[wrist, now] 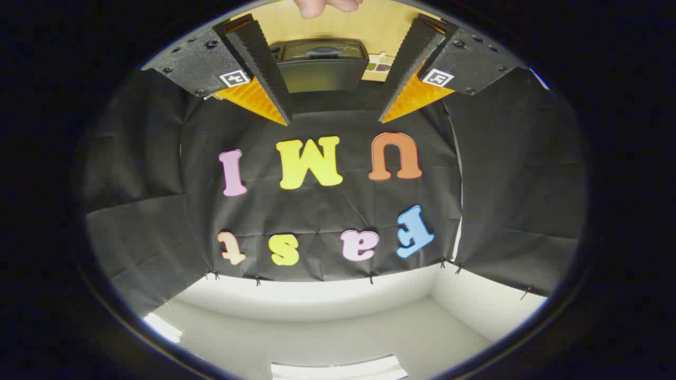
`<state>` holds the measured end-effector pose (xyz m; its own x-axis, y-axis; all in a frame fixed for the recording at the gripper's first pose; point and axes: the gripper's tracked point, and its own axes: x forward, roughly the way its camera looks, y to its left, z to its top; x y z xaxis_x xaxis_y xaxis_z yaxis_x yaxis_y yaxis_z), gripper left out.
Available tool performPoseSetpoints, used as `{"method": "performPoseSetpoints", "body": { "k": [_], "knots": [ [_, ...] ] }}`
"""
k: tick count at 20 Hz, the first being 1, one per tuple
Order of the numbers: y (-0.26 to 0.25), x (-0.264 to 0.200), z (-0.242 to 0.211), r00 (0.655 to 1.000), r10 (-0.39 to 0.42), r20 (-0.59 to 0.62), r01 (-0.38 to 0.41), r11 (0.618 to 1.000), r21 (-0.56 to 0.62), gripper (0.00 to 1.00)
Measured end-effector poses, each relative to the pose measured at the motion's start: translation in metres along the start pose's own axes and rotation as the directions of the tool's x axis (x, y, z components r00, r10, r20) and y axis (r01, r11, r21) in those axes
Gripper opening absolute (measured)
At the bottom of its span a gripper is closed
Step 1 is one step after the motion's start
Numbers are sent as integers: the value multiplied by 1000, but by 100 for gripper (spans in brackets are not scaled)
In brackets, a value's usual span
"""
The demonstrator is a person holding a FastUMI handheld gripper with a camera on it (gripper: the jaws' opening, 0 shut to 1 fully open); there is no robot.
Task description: Open the toaster oven, put the food inside, and close the toaster oven door.
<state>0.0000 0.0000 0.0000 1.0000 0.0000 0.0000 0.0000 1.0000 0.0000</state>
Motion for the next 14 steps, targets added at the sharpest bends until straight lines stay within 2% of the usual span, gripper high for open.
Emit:
{"method": "performPoseSetpoints", "body": {
  "k": [14],
  "knots": [
    [-11, 8, -5, 999, -26, -20, 26, 1000, -3, 100]
  ]
}}
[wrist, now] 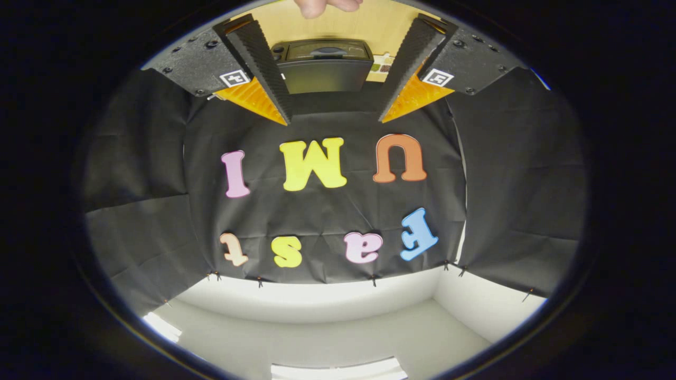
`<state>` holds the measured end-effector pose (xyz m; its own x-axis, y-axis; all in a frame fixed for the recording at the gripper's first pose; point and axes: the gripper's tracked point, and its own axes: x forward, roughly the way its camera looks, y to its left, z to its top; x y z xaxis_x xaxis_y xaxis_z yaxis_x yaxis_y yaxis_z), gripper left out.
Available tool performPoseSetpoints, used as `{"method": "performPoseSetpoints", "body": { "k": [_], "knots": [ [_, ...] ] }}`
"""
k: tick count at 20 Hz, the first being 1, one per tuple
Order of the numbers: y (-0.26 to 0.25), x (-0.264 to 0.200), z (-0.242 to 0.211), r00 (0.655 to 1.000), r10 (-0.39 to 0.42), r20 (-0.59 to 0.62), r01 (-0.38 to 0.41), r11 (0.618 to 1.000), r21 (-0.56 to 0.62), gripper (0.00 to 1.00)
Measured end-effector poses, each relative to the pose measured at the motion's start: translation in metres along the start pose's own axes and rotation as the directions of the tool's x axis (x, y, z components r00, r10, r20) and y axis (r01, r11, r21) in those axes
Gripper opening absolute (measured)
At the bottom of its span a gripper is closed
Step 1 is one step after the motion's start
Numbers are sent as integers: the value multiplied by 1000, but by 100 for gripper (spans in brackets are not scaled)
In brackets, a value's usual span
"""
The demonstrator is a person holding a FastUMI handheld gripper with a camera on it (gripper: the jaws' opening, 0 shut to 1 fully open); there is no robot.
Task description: Open the toaster oven, put the food inside, and close the toaster oven door.
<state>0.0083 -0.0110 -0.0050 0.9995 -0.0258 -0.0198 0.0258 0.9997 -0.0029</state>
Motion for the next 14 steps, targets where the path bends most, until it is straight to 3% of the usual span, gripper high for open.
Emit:
{"method": "performPoseSetpoints", "body": {
  "k": [14],
  "knots": [
    [-21, 8, -3, 999, -26, -20, 26, 1000, -11, 100]
  ]
}}
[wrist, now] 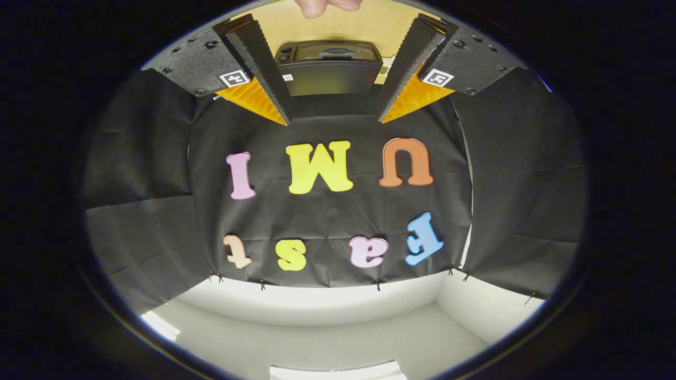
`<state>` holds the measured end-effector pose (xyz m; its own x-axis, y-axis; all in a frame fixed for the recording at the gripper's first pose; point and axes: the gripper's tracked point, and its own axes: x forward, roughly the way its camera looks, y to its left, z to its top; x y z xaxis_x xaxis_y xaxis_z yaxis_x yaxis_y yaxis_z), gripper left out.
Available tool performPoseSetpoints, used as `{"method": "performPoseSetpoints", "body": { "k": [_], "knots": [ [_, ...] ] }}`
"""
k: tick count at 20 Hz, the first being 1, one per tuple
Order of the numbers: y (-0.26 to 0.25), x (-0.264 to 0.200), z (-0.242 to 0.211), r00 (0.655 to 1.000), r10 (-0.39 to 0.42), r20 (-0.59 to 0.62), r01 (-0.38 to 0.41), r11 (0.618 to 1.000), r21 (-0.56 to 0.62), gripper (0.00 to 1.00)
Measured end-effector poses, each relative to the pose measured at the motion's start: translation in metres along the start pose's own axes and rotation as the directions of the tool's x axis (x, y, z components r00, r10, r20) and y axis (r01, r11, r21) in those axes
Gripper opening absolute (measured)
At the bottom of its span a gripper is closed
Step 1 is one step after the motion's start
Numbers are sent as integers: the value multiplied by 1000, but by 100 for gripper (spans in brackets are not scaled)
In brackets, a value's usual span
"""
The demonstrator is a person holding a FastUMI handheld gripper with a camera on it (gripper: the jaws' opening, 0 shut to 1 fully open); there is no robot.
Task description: Open the toaster oven, put the food inside, and close the toaster oven door.
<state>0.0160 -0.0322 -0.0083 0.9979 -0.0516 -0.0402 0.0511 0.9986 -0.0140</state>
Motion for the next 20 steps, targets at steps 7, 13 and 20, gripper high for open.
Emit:
{"method": "performPoseSetpoints", "body": {
  "k": [7, 13, 20],
  "knots": [
    [-16, 17, -36, 998, -22, -57, 25, 999, 47, 100],
    [-17, 69, -98, 989, -22, -146, 29, 999, 46, 100],
    [-15, 154, -198, 963, -6, -268, -3, 999, -36, 100]
  ]
}}
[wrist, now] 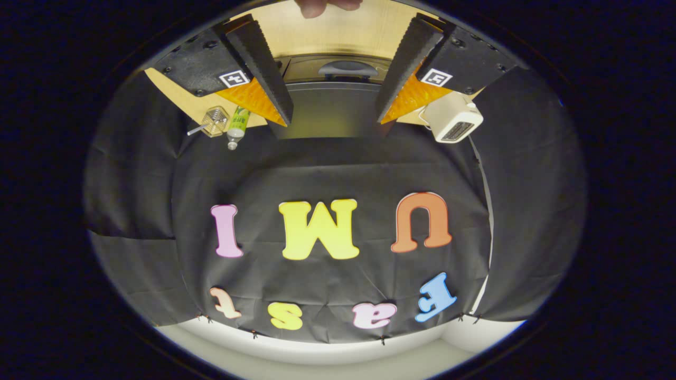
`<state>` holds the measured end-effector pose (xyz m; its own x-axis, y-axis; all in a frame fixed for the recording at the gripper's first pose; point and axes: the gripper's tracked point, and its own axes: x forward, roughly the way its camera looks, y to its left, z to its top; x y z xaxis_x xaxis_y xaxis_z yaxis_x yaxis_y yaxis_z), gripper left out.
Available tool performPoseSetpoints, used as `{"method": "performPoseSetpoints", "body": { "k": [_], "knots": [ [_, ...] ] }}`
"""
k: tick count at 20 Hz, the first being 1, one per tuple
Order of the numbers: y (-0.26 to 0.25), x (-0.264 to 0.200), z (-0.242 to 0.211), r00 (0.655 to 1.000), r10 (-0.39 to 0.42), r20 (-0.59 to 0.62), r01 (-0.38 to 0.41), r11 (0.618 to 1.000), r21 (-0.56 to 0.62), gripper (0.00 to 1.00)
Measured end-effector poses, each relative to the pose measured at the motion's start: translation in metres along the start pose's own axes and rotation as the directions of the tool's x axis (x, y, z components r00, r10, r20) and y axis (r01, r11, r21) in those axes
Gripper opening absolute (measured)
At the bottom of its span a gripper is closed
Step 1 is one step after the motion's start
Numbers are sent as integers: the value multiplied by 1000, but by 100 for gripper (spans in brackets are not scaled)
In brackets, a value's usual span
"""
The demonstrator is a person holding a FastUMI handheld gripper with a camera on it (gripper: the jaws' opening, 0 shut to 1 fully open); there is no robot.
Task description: Open the toaster oven, put the food inside, and close the toaster oven door.
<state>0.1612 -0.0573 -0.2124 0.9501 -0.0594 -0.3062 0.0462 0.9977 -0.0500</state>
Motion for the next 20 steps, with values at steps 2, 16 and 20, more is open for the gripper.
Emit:
{"method": "performPoseSetpoints", "body": {
  "k": [2, 16, 20],
  "knots": [
    [4, 29, -31, 998, 2, -57, -4, 1000, -22, 100],
    [16, 95, -129, 966, -54, -254, 54, 998, -7, 100],
    [18, 78, -135, 959, -58, -276, 55, 998, -17, 100]
  ]
}}
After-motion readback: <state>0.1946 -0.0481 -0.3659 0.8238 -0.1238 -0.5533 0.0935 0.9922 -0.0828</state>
